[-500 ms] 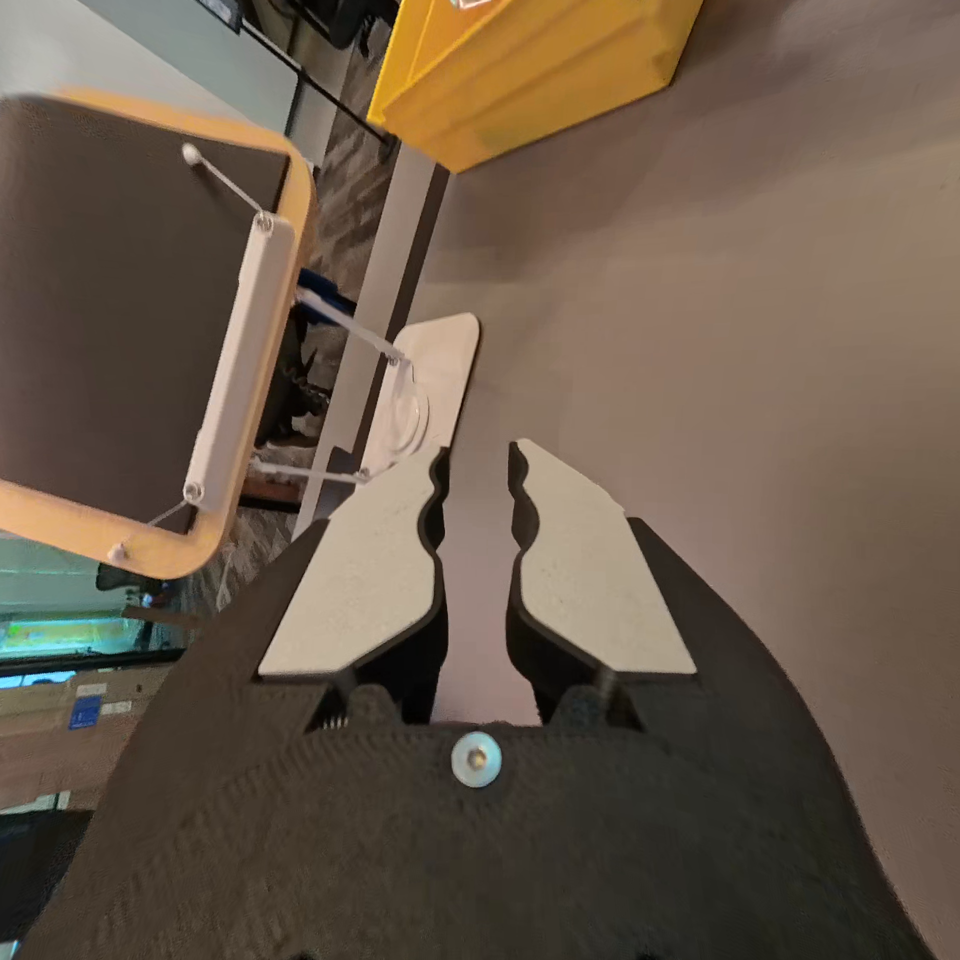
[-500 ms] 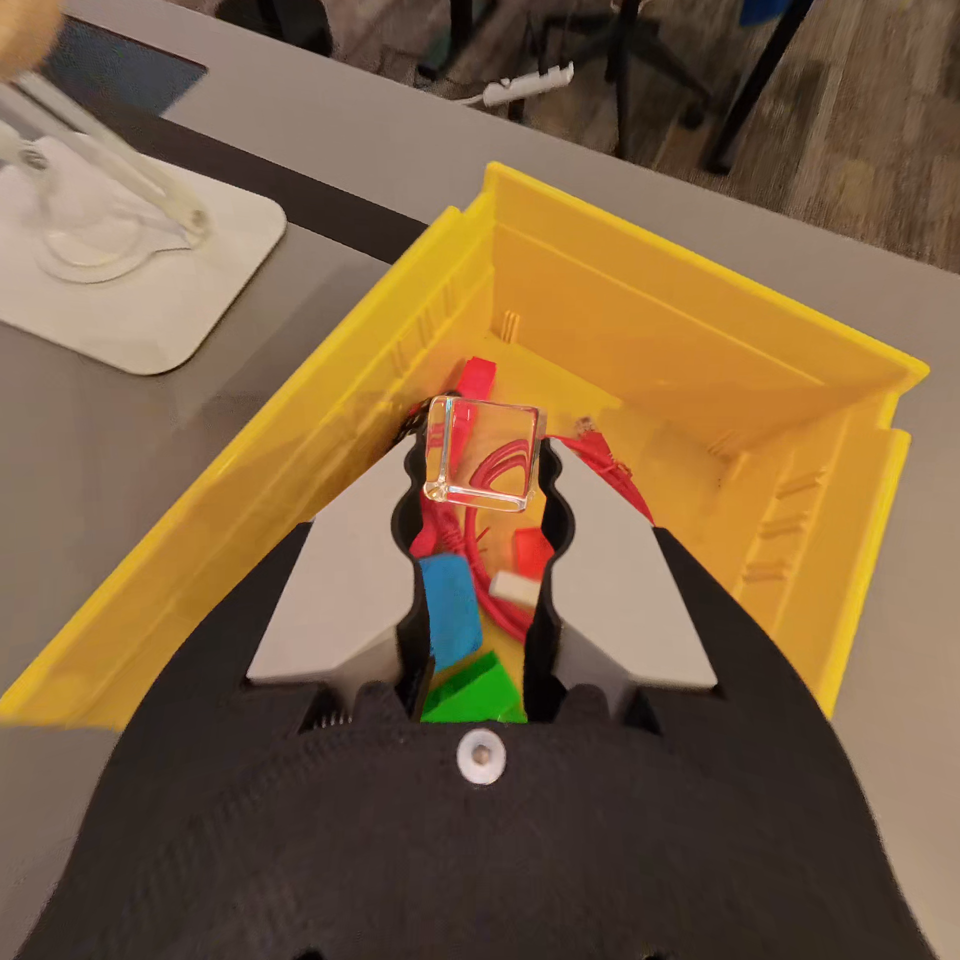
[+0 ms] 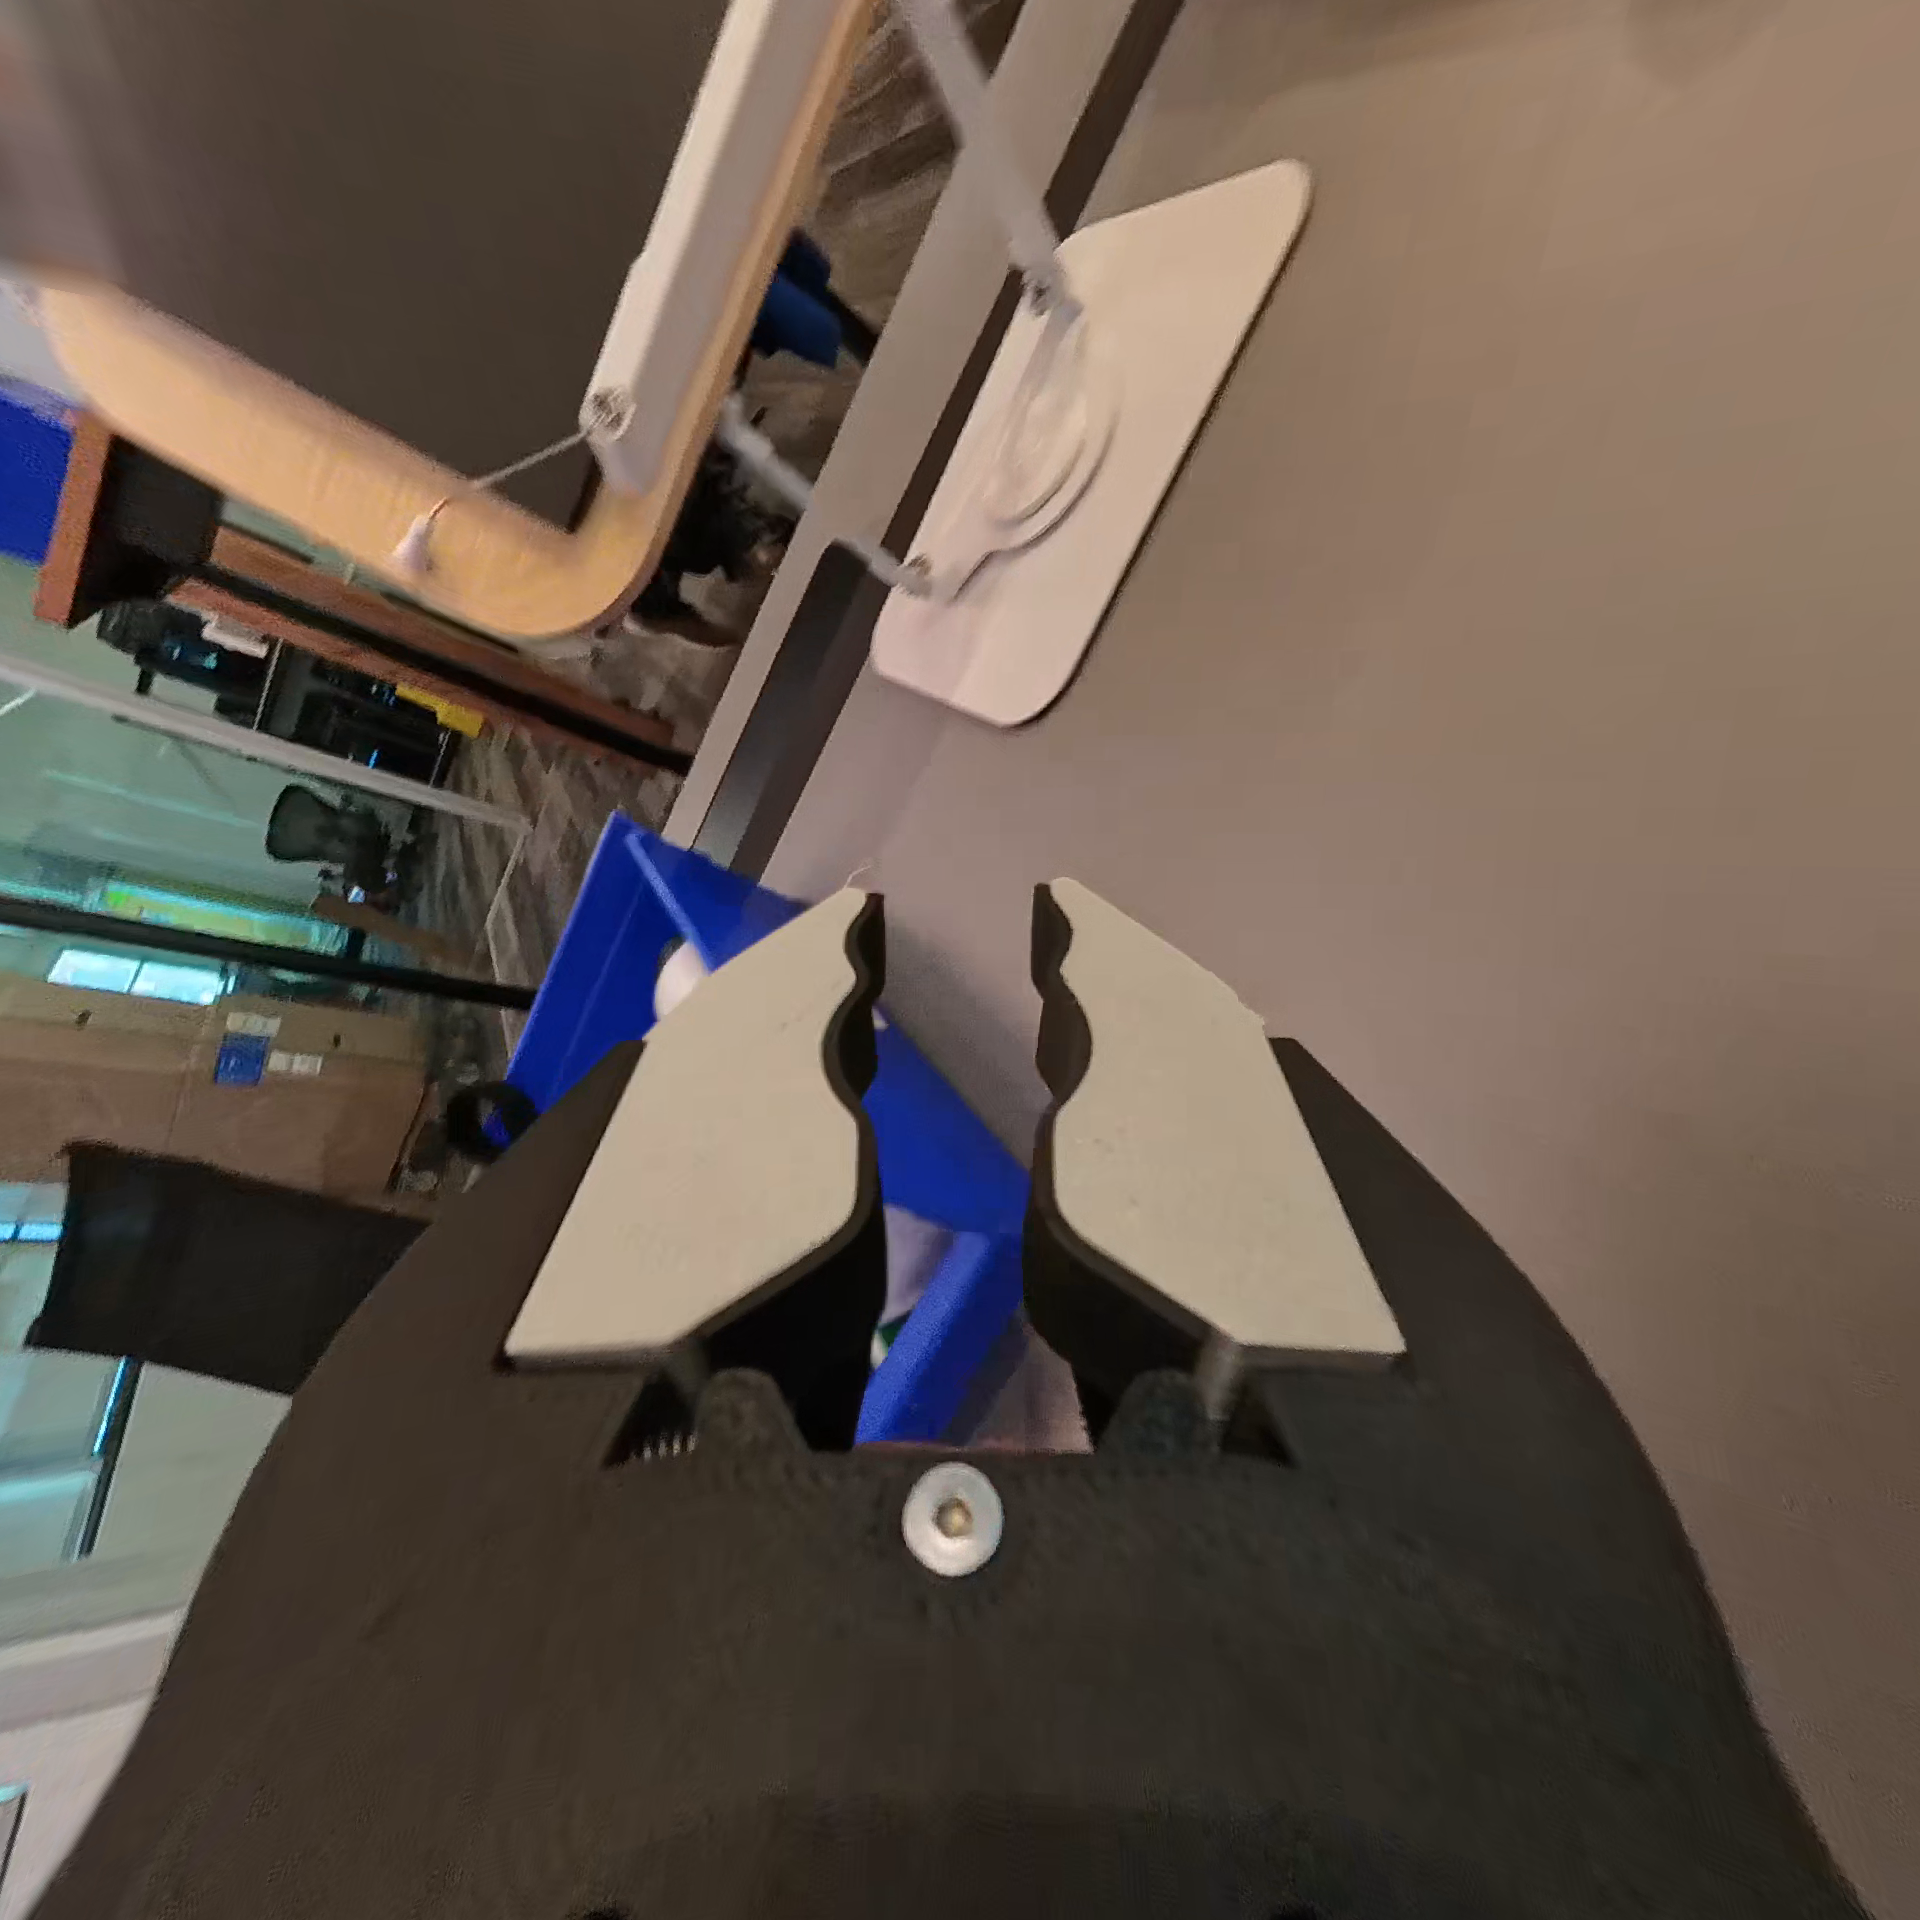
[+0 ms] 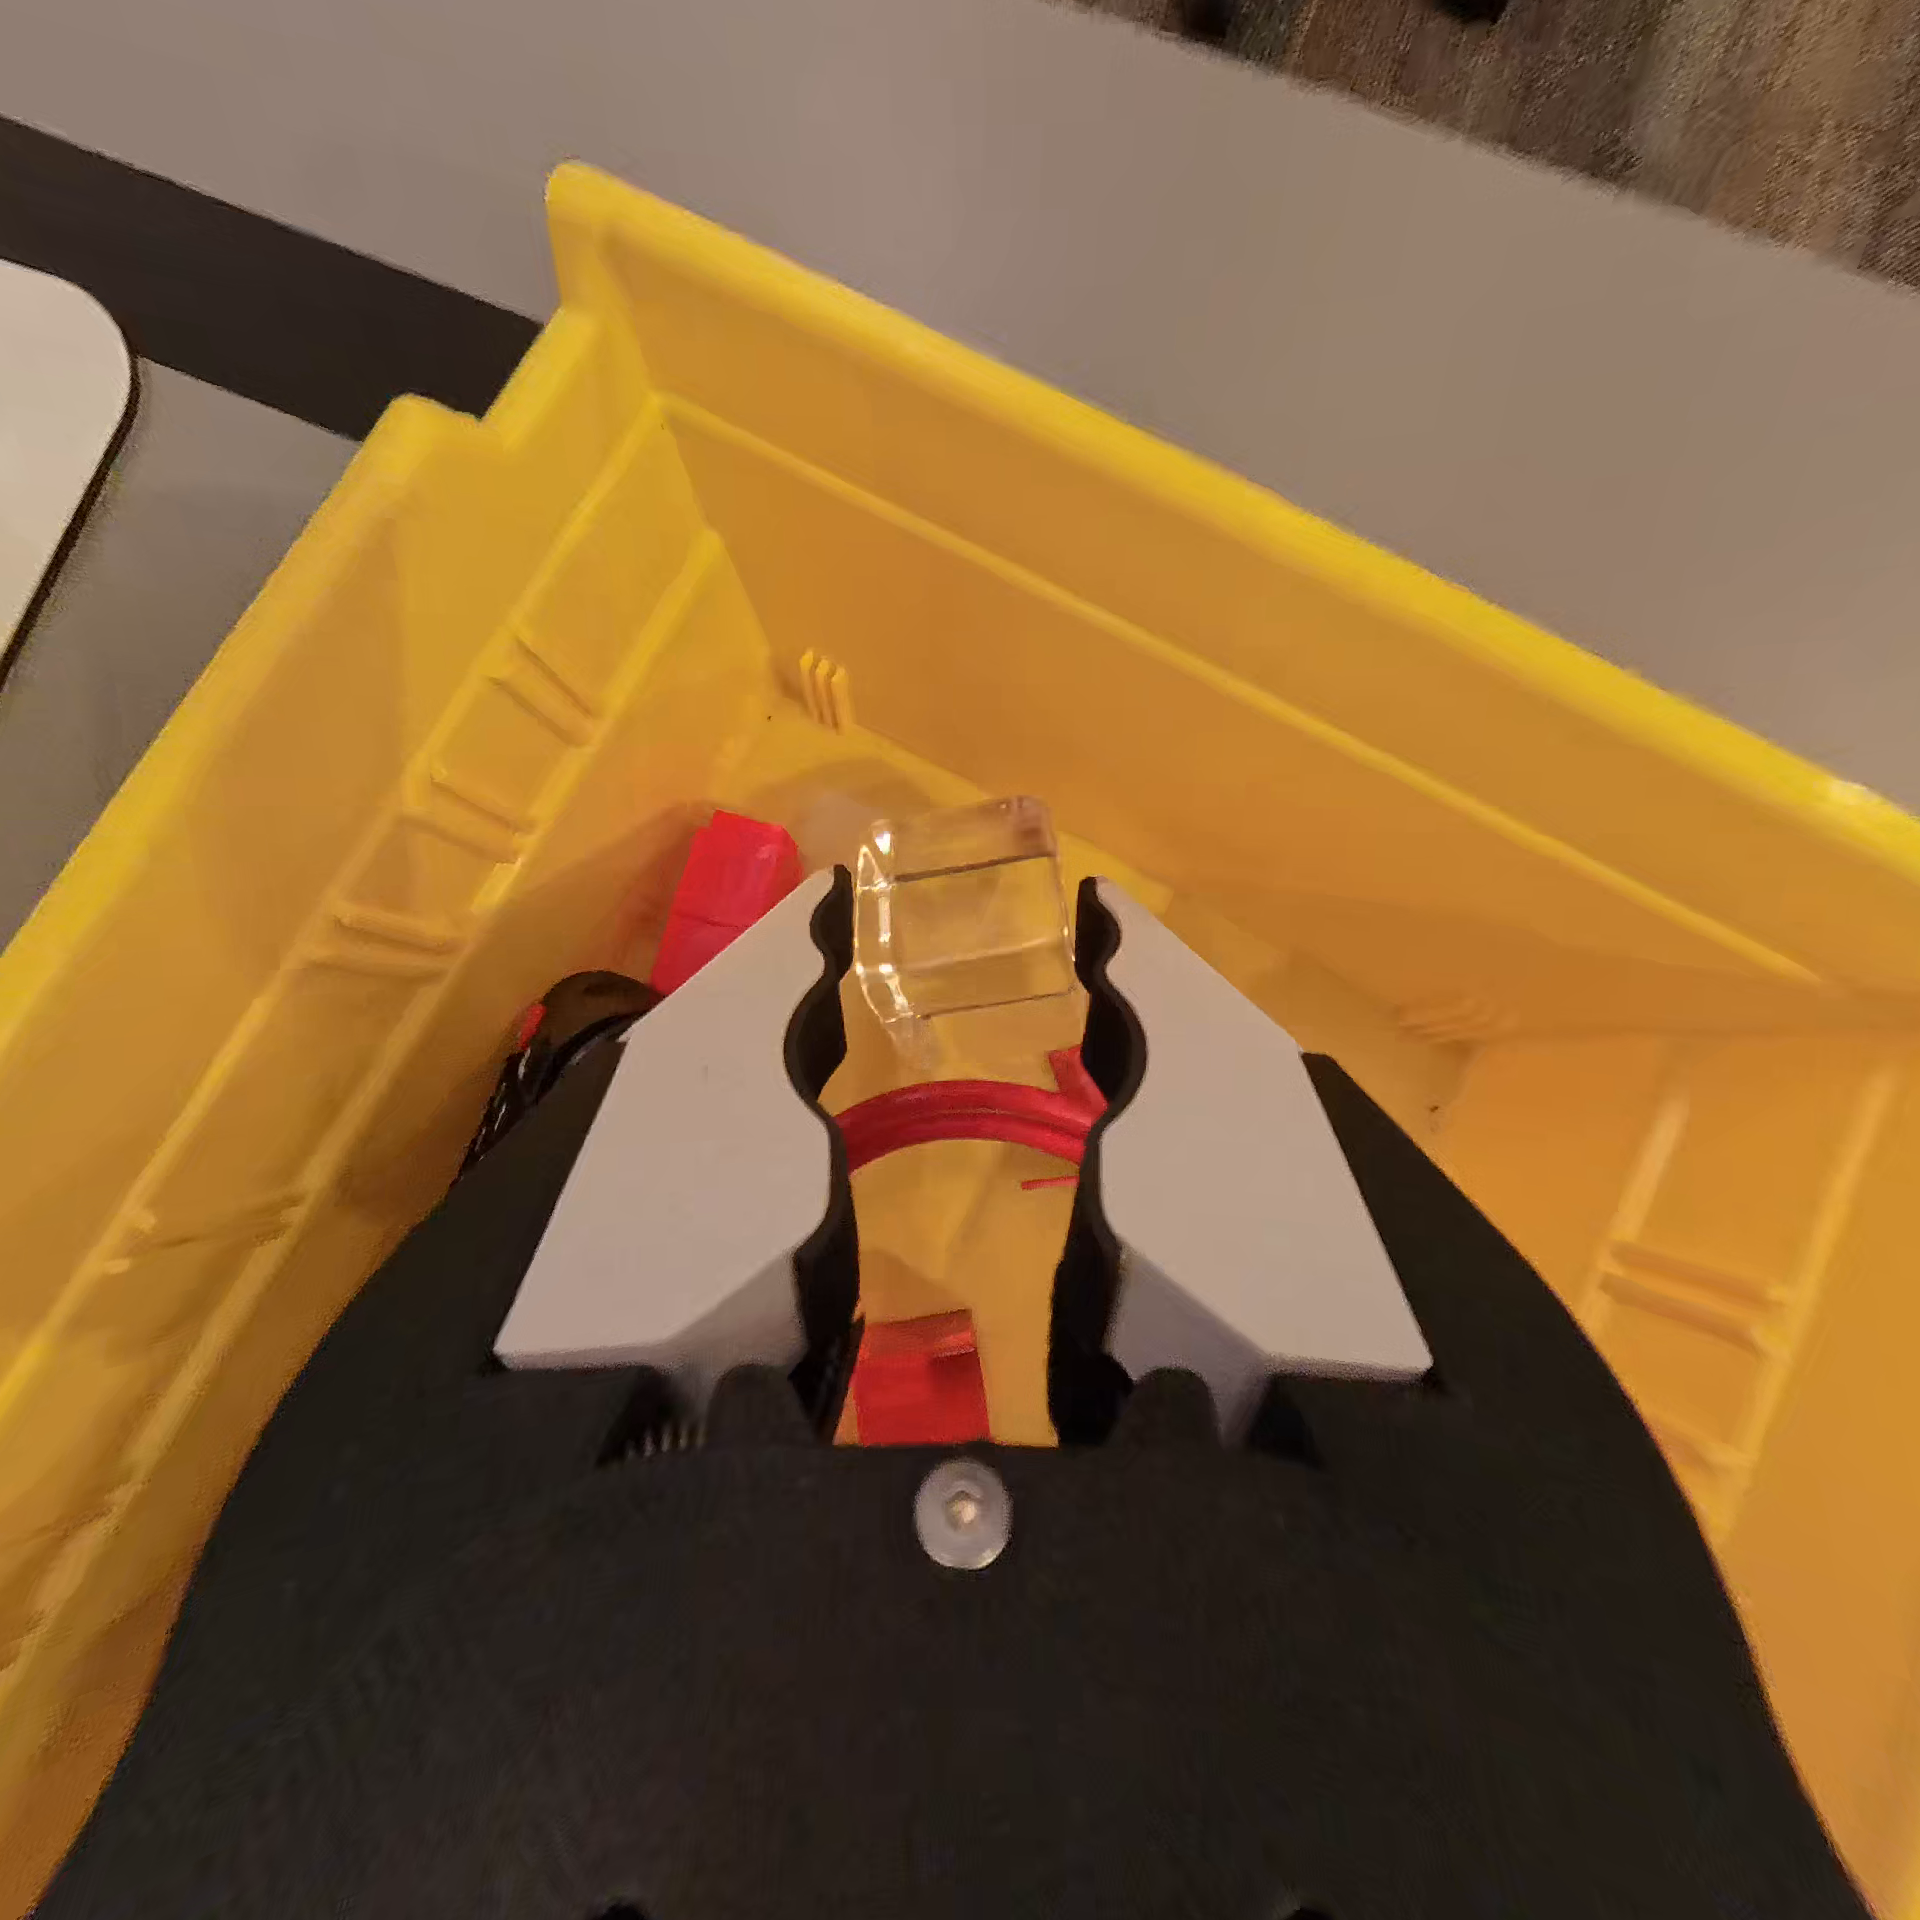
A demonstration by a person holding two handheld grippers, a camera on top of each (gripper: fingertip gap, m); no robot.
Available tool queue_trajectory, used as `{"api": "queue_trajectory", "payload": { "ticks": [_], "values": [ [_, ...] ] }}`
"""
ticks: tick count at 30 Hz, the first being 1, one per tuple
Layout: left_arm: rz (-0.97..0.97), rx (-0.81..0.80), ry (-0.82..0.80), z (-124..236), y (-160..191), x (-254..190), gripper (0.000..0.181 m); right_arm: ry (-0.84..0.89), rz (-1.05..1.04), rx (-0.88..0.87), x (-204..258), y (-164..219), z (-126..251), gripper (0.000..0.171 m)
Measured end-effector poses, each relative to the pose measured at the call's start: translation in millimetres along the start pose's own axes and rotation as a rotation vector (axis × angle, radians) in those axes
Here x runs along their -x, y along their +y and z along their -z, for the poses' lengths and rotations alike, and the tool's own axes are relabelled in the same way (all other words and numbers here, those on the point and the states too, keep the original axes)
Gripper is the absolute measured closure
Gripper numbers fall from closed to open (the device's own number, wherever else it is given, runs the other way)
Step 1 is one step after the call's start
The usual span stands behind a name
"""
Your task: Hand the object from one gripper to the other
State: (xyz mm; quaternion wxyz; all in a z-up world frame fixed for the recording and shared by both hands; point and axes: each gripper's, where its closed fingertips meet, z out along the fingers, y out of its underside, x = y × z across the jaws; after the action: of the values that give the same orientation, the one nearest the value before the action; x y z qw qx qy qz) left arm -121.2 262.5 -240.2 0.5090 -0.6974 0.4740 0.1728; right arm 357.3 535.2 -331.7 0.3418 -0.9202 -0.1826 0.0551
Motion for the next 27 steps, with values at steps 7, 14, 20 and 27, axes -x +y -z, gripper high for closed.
{"api": "queue_trajectory", "payload": {
  "ticks": [7,14,20,27],
  "values": [
    [0.068,0.091,-0.133,9,52,67,0.155,0.025,-0.046,-0.046,-10,-6,23,0.118],
    [0.059,0.348,-0.081,-12,137,115,0.158,0.073,0.045,-0.215,15,-26,85,0.121],
    [-0.053,0.534,0.187,-59,184,108,0.16,-0.031,0.081,-0.358,70,-35,127,0.122],
    [-0.188,0.709,0.442,-101,233,103,0.162,-0.178,0.101,-0.447,122,-39,155,0.125]
  ]
}}
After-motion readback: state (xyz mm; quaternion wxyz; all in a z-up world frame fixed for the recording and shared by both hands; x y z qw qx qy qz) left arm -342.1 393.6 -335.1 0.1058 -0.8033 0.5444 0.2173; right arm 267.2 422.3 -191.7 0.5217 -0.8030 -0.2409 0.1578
